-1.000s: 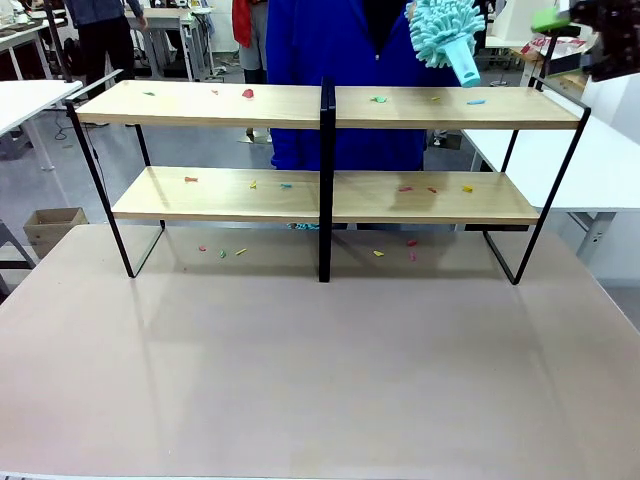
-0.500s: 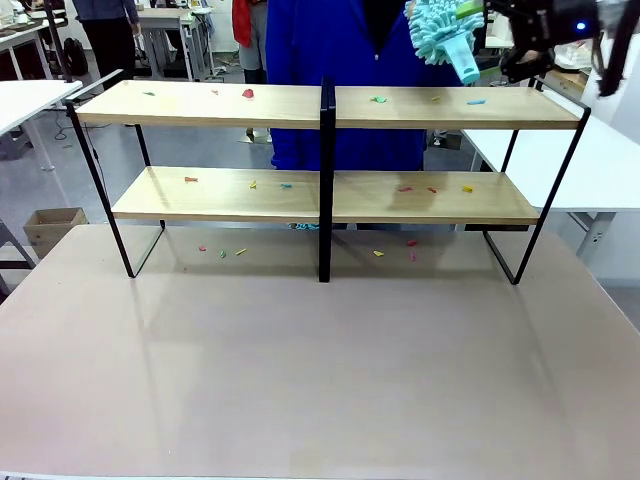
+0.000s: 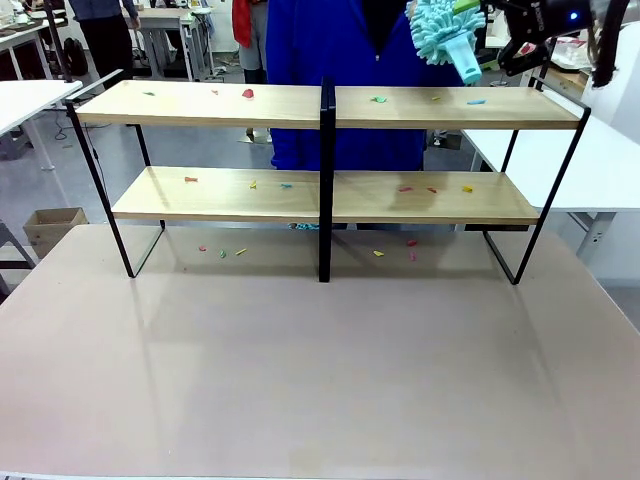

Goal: Clean the shelves.
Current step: Pick up the Duster when the human hands it over.

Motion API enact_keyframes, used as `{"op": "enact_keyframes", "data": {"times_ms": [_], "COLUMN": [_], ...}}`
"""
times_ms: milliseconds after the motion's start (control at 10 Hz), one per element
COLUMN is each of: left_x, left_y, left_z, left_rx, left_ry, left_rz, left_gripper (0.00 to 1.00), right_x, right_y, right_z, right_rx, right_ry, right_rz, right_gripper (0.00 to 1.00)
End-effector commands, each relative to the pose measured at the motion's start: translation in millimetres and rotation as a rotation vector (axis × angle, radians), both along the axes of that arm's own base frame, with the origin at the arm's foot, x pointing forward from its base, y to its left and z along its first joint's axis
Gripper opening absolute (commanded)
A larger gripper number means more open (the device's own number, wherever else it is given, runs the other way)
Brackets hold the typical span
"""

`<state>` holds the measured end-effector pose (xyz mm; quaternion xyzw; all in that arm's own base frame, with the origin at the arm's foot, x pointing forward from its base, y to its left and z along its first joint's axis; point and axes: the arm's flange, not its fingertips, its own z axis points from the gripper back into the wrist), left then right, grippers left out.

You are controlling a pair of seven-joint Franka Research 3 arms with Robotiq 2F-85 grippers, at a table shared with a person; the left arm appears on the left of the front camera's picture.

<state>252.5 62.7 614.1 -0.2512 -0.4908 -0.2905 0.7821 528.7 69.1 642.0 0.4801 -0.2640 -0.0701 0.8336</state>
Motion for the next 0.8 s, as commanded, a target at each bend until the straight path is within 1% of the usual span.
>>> {"op": "enact_keyframes", "data": {"times_ms": [0,100,200,400,500,600,700], "left_x": [0.1,0.1,0.1,0.1,0.1,0.1,0.1], "left_y": [0.0,0.0,0.0,0.0,0.0,0.0,0.0], "left_z": [-0.4,-0.4,-0.4,-0.4,-0.4,-0.4,-0.4], "left_rx": [0.001,0.001,0.001,0.001,0.001,0.001,0.001], "left_ry": [0.003,0.003,0.003,0.003,0.003,0.003,0.003], "left_rz": [-0.002,-0.002,-0.002,-0.002,-0.002,-0.002,-0.002], "left_gripper": [1.0,1.0,1.0,1.0,1.0,1.0,1.0], "right_x": [-2.0,-3.0,-3.3,-4.3,-4.7,-3.9,-3.4], "right_y": [0.7,1.4,2.0,0.3,0.1,0.0,0.6], "right_z": [2.0,1.3,0.1,0.8,1.1,0.4,-0.3], "right_rx": [-0.003,-0.006,-0.008,-0.007,-0.008,-0.014,-0.017], "right_ry": [0.043,0.046,0.052,0.053,0.052,0.058,0.063], "right_rz": [0.004,0.008,0.014,0.011,0.009,0.011,0.015], "right_gripper": [0.41,0.06,0.0,0.0,0.05,0.0,0.0]}}
